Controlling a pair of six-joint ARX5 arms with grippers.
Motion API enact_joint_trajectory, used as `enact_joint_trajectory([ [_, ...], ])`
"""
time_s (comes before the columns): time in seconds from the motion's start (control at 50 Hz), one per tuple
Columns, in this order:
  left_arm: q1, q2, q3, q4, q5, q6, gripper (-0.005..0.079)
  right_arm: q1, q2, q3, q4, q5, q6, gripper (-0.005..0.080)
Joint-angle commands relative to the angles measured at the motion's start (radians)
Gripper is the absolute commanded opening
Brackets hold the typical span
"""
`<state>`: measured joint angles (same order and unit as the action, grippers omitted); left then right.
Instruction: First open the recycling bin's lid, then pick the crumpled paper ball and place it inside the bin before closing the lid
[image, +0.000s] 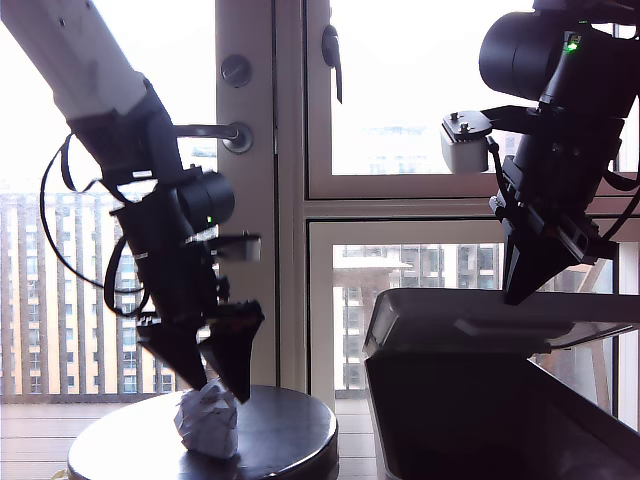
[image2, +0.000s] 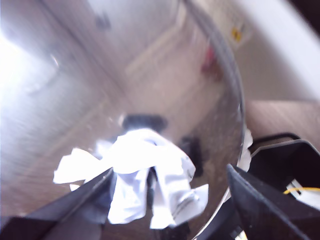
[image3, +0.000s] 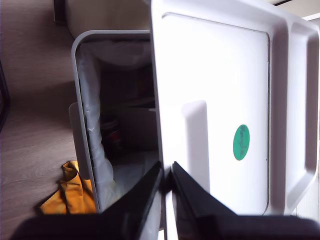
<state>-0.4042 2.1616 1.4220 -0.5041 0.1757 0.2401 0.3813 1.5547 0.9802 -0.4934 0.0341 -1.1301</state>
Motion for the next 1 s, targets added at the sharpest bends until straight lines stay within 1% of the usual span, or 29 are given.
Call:
enact_joint_trajectory([
  [0.0,-0.002,0.023,0.008,0.008,-0.002,0.007,0.0641,-0.002,-0.006,0.004,0.021,0.001,0.009,-0.0013],
  [0.32,-0.005,0.058,0.010,-0.003,-0.035,0.016,0.0639,-0.002,-0.006,0.004,0.021,0.001,0.031,-0.0013],
  [0.6,-0.005,0.058,0.071,-0.140,-0.090,0.037,0.0639,-0.002,-0.006,0.004,0.025,-0.001,0.035,-0.0013],
  [0.86,-0.003,0.058,0.076,-0.214,-0.116,0.048,0.0639,-0.002,-0.006,0.004,0.025,-0.002,0.036,-0.0013],
  [0.98,-0.003,0.058,0.076,-0.235,-0.137,0.055,0.0639,-0.002,-0.006,0.004,0.026,-0.002,0.060,-0.0013],
])
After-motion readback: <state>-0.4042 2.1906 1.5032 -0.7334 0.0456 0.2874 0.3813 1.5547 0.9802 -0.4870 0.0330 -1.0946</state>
